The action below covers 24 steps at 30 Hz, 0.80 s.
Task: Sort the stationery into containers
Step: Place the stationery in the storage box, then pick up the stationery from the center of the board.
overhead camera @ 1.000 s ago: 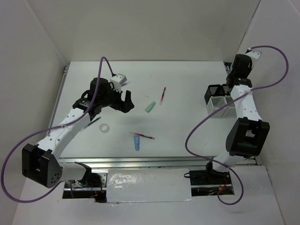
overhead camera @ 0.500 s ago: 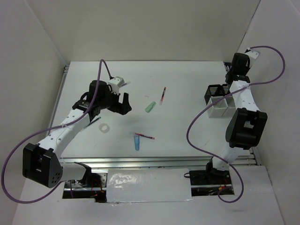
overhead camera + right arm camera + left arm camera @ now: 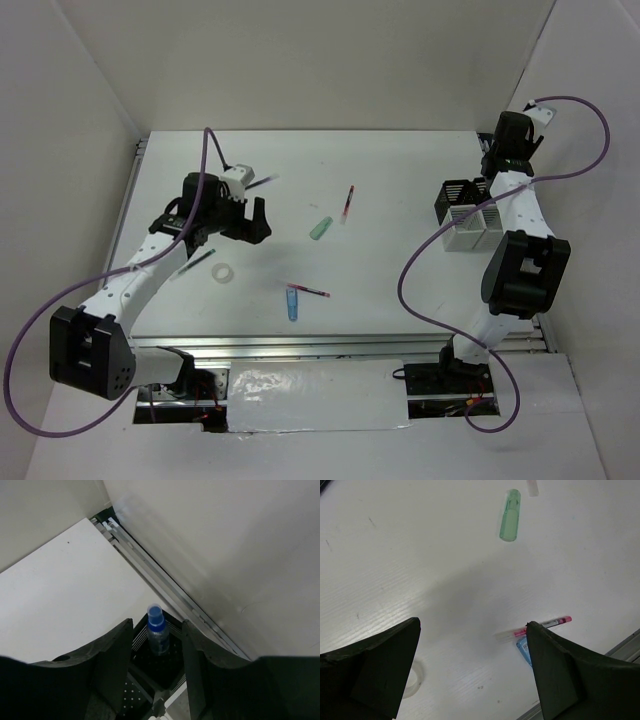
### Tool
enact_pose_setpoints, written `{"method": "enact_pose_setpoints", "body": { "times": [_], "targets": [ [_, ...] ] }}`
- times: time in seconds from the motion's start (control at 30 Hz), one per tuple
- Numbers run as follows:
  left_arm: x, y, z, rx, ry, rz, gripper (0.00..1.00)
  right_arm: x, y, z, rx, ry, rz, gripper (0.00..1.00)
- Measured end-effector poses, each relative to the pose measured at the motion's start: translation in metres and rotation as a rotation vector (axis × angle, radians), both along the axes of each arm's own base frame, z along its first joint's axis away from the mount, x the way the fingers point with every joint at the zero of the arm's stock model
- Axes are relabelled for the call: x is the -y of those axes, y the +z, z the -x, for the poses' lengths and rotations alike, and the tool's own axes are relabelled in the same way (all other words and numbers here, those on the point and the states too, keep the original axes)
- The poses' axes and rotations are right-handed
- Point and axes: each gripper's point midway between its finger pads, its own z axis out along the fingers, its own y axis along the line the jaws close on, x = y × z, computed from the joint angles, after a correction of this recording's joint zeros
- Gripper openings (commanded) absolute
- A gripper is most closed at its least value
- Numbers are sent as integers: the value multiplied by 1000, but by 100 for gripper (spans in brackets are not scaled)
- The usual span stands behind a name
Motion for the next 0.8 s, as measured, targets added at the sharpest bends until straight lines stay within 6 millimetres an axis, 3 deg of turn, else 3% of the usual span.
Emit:
{"method": "enact_pose_setpoints", "body": {
  "times": [0.13, 0.33, 0.47, 0.63, 0.7, 0.8],
  "targets": [
    [-10, -5, -1, -15, 28, -5, 99, 0, 0, 0, 1, 2, 0, 49],
    [-33, -23, 4, -75, 90, -40, 84, -22, 1, -4, -3, 115, -51, 45],
    [-52, -44, 6, -149, 146, -100, 76, -67, 35, 1, 46, 318, -99, 45],
    [-74, -94, 17, -331, 198, -202, 66, -142, 88, 22, 133, 611, -121, 45],
    [-83, -110, 21, -399, 222, -244, 63, -168, 98, 33, 146, 711, -132, 44],
    [-95, -120, 24, -454, 253, -290, 59, -201, 96, 44, 128, 837, -161, 44]
  ]
}}
